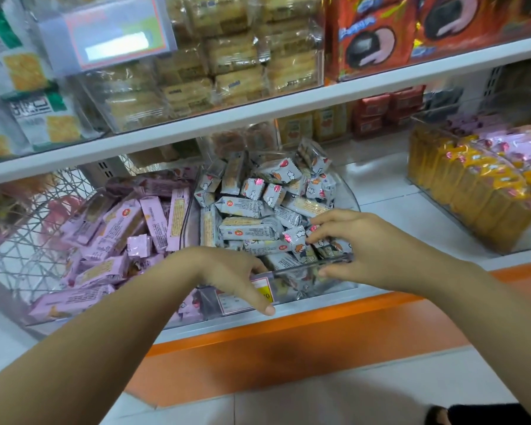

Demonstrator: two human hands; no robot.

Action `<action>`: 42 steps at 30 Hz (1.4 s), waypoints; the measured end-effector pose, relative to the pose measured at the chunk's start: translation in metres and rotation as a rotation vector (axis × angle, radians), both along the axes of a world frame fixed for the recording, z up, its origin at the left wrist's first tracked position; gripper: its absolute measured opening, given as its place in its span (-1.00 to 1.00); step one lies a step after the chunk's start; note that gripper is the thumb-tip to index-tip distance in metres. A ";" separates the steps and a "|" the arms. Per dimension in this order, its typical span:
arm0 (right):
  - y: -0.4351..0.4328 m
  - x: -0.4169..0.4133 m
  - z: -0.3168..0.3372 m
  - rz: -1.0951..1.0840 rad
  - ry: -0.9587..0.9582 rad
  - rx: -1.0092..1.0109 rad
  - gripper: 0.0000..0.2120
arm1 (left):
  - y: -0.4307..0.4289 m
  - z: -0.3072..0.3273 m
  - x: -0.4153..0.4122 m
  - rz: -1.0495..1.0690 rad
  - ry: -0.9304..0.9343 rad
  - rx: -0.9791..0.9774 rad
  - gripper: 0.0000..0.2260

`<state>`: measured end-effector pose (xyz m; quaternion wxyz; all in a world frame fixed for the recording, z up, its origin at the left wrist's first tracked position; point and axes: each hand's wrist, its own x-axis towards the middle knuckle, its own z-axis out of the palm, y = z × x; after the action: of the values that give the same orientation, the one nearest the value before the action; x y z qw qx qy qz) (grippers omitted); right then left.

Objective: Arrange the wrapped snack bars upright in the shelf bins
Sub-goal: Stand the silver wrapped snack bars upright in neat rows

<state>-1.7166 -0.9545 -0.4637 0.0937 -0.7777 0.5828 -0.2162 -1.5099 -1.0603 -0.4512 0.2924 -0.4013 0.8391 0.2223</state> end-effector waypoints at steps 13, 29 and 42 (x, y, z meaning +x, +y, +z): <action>-0.002 0.001 0.000 -0.014 -0.033 -0.016 -0.64 | 0.009 0.009 0.022 -0.013 0.317 -0.147 -0.59; -0.015 0.019 -0.002 -0.059 -0.002 -0.093 -0.74 | 0.006 0.033 0.040 0.023 0.387 -0.408 -0.85; -0.041 0.101 -0.007 0.053 -0.040 0.049 -0.79 | 0.017 0.011 0.079 -0.047 0.303 -0.680 -0.78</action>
<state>-1.6154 -0.9952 -0.4704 0.1297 -0.7859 0.5651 -0.2148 -1.4309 -1.0429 -0.4399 0.0201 -0.4186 0.9077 -0.0192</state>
